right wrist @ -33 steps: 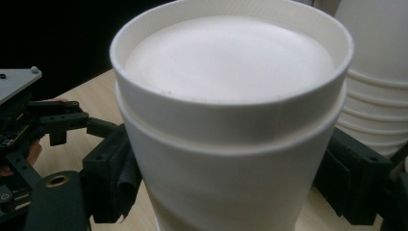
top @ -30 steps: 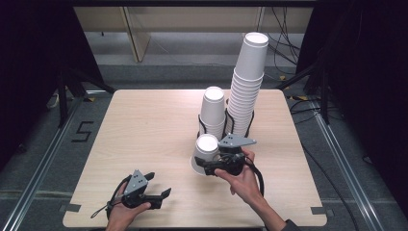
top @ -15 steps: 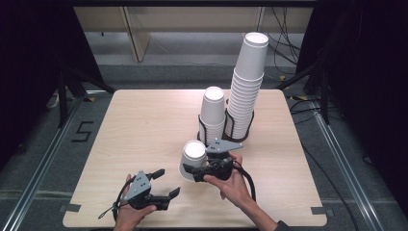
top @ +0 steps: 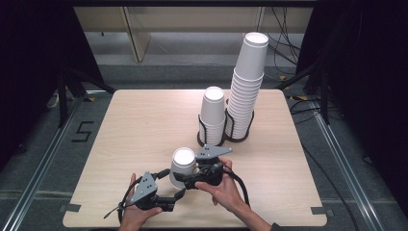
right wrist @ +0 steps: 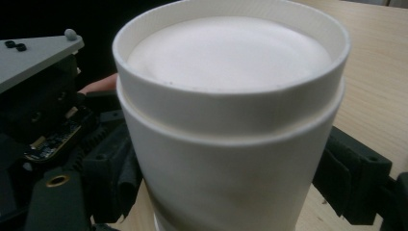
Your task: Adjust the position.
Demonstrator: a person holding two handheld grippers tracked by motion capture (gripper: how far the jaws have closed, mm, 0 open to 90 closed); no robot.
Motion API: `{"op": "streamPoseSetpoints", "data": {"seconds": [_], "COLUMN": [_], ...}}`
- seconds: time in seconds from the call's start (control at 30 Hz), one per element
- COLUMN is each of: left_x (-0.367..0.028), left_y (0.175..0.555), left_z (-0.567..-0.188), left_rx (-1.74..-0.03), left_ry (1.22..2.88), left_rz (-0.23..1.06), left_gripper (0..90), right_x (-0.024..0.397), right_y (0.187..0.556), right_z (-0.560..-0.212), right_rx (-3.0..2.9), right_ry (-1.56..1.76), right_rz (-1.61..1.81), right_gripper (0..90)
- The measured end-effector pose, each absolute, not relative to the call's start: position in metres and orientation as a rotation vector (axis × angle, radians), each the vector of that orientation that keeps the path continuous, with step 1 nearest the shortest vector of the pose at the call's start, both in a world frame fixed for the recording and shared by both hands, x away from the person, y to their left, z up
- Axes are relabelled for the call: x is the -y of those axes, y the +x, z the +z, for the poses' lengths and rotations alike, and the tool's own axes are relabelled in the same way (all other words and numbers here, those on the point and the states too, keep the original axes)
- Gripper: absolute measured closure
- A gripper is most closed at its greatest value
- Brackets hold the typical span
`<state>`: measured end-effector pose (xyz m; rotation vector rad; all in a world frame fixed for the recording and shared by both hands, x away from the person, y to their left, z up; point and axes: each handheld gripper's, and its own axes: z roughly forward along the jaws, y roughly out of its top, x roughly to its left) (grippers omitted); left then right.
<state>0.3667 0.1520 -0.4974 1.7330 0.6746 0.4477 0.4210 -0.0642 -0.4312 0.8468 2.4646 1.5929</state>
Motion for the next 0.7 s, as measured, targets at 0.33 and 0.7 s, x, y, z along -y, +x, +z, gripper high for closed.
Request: {"op": "streamPoseSetpoints", "data": {"seconds": [0.33,0.7], "left_x": [-0.146,-0.145], "left_y": [0.368,0.368], "left_z": [-0.498,-0.496], "left_rx": [-0.682,-0.666], "left_ry": [1.711,1.739], "left_rz": [0.443,0.450], "left_gripper": [1.0,7.5], "right_x": [0.057,0.055], "right_y": [0.414,0.414], "right_z": [-0.433,-0.433], "right_rx": [-2.491,-2.511], "right_ry": [0.856,0.851], "right_rz": [1.680,1.692], "right_gripper": [19.7,15.9]}}
